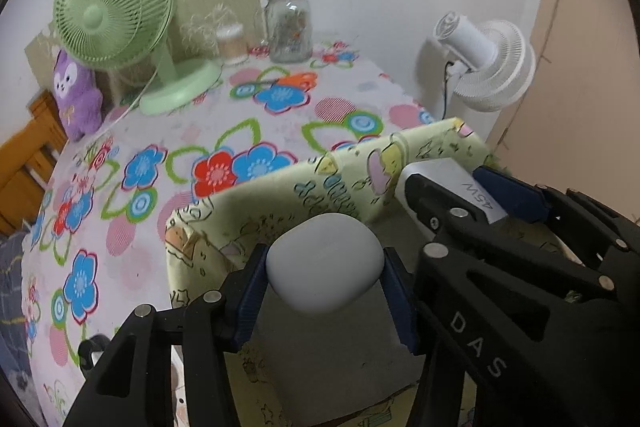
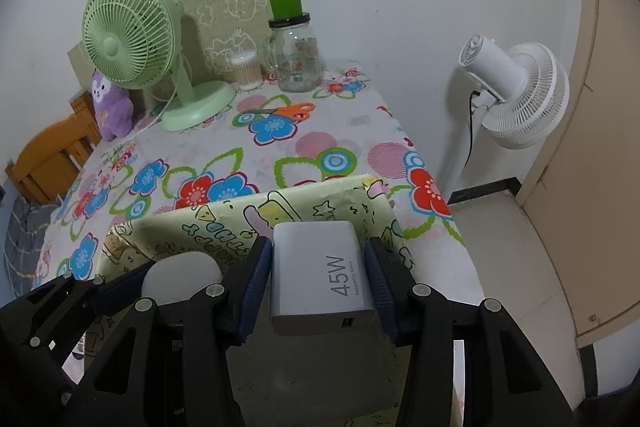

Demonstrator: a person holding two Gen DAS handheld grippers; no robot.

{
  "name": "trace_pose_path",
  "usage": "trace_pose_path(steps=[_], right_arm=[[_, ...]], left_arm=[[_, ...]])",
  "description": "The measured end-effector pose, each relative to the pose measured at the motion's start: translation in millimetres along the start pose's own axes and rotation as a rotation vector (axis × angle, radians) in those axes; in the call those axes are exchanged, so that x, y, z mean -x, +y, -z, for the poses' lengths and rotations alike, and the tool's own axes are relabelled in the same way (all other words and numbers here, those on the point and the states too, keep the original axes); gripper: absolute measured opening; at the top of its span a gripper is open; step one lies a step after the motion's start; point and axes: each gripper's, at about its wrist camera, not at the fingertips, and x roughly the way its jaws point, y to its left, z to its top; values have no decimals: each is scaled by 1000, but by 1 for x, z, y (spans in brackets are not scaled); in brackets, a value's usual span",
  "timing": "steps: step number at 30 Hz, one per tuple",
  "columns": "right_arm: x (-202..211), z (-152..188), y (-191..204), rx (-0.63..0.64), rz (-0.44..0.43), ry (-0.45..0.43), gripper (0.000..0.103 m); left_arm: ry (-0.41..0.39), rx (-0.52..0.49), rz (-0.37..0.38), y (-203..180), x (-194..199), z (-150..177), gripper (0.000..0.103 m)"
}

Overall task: Organize rigid objects
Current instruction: 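Lower both held items into the yellow box and open both tools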

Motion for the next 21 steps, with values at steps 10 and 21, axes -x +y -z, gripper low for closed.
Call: trace_pose_path(steps=[10,21], right_arm=[[-3,0,1,6,13,5,51],[10,3,3,-29,-27,26,71]], left_arm=[[25,-1,-25,-1,-4,0,76],[-49,-17,-32,-3,16,2,92]])
